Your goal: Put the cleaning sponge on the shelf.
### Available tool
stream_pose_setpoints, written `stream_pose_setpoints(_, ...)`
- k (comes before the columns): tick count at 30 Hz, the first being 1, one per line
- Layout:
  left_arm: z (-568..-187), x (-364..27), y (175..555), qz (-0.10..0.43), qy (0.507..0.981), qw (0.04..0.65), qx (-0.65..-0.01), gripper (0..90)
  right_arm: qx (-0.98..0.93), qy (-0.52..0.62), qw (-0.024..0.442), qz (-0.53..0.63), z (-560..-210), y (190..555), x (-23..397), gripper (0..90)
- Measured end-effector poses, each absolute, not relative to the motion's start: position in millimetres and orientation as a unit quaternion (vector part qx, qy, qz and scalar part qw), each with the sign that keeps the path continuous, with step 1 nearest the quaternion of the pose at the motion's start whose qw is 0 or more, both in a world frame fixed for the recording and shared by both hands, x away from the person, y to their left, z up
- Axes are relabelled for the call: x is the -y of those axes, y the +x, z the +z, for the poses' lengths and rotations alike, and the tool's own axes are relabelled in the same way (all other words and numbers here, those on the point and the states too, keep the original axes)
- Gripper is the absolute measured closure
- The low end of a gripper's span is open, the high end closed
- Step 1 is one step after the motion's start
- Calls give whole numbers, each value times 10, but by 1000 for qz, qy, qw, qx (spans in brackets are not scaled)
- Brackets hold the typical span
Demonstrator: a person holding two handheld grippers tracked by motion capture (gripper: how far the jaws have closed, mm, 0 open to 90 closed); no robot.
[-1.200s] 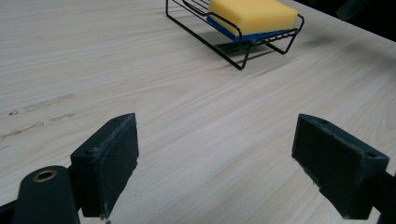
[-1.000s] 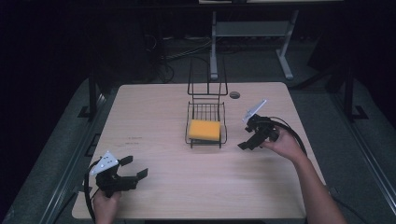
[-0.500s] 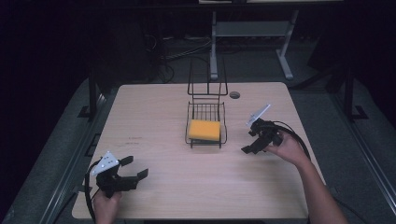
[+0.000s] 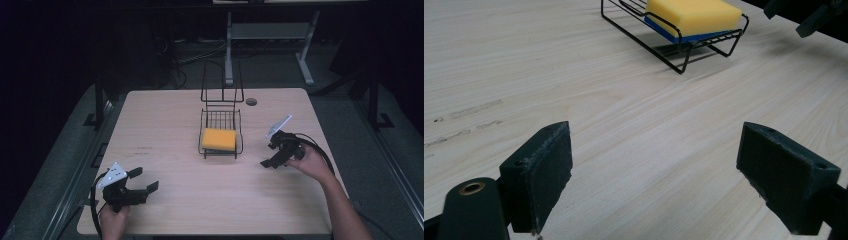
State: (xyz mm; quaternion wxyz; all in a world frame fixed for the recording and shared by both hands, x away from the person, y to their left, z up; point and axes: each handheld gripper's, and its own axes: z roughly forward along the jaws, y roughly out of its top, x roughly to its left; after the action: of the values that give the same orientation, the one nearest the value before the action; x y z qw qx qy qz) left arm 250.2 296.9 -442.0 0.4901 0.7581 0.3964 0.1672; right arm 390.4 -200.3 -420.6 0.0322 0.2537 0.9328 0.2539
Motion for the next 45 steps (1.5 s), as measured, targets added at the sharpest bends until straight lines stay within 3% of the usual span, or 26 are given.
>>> stream_pose_setpoints(45,-4423,-2944,2495,169,761,487,-394,141,-924,284,22,254,-4380,3520,2405,159)
